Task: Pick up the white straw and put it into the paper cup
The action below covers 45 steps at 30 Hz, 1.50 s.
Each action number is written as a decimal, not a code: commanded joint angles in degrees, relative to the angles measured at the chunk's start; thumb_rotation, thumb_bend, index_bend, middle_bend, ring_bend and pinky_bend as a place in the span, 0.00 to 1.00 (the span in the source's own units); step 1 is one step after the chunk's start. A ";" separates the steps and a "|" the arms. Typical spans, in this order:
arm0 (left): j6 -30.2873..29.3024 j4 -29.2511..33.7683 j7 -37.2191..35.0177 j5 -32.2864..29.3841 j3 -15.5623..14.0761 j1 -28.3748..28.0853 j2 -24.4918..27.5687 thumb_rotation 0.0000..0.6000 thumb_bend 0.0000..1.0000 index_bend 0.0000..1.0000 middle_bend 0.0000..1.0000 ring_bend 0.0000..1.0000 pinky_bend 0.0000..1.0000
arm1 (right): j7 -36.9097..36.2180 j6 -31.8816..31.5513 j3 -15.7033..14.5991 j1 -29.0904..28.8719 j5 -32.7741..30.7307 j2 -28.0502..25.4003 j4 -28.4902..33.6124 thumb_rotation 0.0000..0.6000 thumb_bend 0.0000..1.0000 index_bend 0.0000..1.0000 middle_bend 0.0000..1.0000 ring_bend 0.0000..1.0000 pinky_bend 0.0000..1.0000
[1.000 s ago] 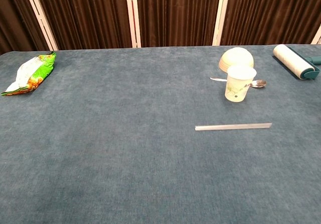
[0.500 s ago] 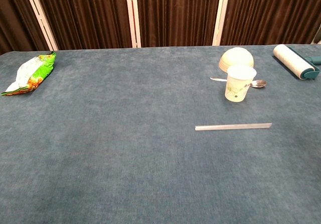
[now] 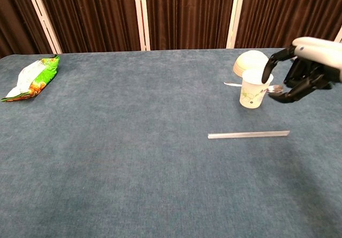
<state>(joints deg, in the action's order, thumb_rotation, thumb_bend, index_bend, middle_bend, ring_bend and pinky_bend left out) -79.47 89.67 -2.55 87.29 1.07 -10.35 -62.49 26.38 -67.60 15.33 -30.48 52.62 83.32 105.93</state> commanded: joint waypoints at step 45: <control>0.40 0.35 0.08 -0.33 0.03 -0.21 0.24 1.00 0.21 0.13 0.00 0.00 0.00 | -3.67 1.69 -1.31 -2.08 -1.94 23.87 -30.36 1.00 0.36 0.50 1.00 0.92 0.91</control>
<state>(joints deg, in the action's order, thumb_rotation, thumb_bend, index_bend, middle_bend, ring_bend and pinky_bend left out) -79.07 90.03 -2.47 86.95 1.10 -10.56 -62.26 22.81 -65.90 13.96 -32.56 50.49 106.85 76.03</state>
